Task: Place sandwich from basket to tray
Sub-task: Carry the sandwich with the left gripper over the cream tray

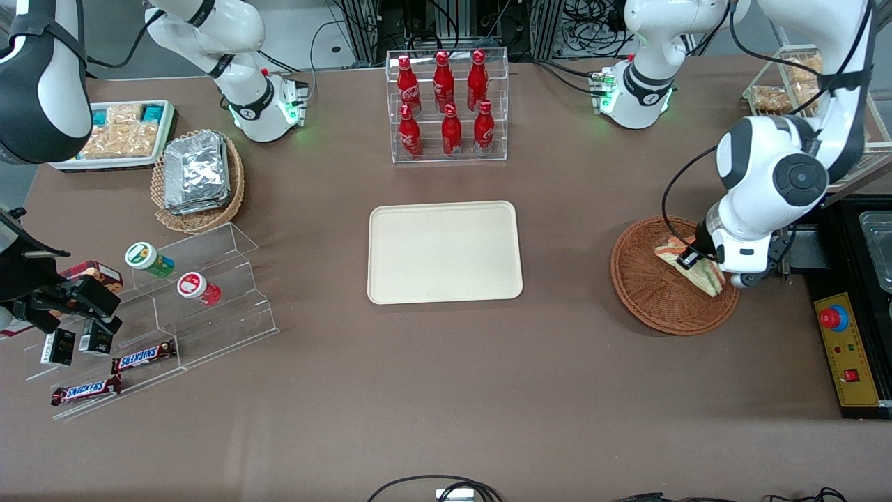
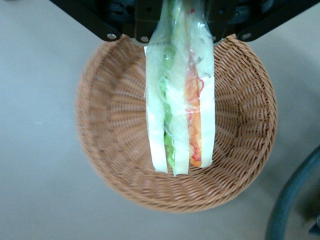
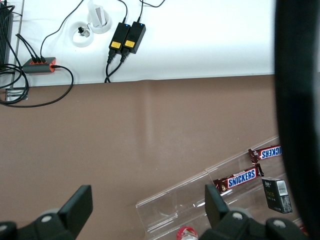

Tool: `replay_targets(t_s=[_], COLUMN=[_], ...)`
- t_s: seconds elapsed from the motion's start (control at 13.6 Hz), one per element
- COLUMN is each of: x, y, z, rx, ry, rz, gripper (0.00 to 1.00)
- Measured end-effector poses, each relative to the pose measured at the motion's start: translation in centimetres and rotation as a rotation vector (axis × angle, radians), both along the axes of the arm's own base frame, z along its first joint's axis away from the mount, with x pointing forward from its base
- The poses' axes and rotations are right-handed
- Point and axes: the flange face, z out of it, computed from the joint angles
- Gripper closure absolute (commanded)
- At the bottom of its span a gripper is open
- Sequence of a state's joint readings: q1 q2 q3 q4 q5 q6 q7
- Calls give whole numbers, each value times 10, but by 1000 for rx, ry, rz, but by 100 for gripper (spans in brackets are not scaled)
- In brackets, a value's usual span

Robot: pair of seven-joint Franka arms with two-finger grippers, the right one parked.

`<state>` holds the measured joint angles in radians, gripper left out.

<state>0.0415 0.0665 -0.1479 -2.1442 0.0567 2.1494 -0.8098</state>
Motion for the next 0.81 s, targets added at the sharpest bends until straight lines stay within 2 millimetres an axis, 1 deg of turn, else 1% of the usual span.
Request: replay_targets(t_s=[0.07, 0.15, 0.22, 0.29, 0.51, 0.66, 0.81], x=[6, 8, 7, 3, -19, -38, -57], y=[-17, -35, -57, -81, -154, -197, -237], z=[15, 26, 32, 34, 31, 25, 14], rx=[-2, -6, -10, -14, -22, 9, 31], ry=[-12, -23, -31, -34, -27, -25, -16], rz=[-29, -62, -102, -148, -303, -423, -531], gripper=[100, 100, 100, 100, 100, 100, 100])
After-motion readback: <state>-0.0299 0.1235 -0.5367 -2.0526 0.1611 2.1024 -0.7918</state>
